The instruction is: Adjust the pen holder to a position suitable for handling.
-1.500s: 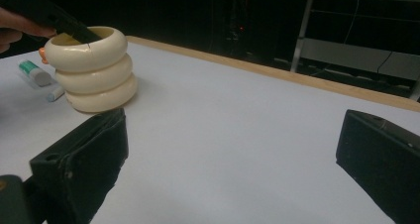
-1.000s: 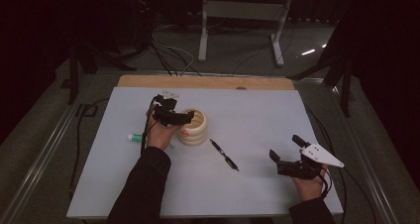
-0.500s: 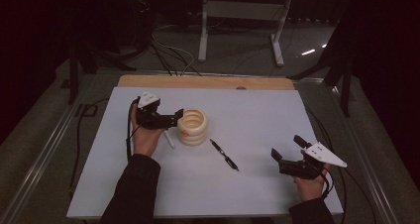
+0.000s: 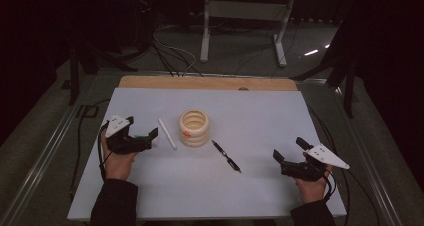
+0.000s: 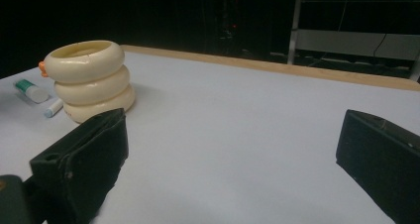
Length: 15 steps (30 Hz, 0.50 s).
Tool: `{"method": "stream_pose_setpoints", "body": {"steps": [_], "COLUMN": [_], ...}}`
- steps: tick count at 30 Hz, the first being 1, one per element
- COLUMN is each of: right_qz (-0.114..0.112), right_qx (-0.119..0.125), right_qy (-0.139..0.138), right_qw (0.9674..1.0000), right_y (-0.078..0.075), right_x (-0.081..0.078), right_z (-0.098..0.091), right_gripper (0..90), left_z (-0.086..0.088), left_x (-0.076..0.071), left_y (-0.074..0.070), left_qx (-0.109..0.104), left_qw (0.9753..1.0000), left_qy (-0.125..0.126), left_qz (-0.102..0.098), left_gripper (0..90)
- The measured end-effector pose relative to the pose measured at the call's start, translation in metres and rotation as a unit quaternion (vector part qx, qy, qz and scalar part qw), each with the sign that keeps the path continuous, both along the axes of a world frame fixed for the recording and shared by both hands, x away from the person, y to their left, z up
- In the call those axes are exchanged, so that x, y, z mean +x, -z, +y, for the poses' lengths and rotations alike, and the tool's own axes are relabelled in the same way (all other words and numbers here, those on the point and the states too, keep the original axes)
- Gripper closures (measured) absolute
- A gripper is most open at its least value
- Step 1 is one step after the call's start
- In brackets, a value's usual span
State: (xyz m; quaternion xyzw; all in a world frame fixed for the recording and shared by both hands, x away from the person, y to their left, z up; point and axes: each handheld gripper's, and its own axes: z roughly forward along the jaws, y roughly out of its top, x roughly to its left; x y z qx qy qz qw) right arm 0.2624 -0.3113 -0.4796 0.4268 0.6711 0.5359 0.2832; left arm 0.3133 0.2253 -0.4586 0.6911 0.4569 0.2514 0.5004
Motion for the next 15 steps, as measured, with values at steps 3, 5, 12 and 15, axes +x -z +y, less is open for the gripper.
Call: {"method": "stream_pose_setpoints", "body": {"steps": [3, 5, 12, 15], "right_qz": [0.005, 0.009, 0.013, 0.02], "right_qx": [0.001, -0.003, -0.011, -0.013], "right_qy": [-0.001, 0.0, -0.001, 0.0], "right_qw": [1.0, 1.0, 0.9999, 0.9997], "right_y": [0.0, 0.001, 0.002, 0.001], "right_x": [0.001, 0.002, 0.003, 0.004], "right_z": [0.001, 0.002, 0.004, 0.005], "right_gripper": [0.0, 0.0, 0.0, 0.0], "left_z": [0.004, 0.009, 0.017, 0.02], "left_x": [-0.012, -0.018, -0.034, -0.035], "left_y": [0.006, 0.009, 0.013, 0.013], "left_qx": [0.009, 0.002, 0.017, 0.026], "left_qw": [0.9999, 1.0, 0.9997, 0.9993], "left_qy": [0.006, 0.002, -0.018, -0.024], "left_qz": [-0.006, -0.005, -0.007, -0.009], "left_gripper": [0.2, 0.2, 0.2, 0.2]}}
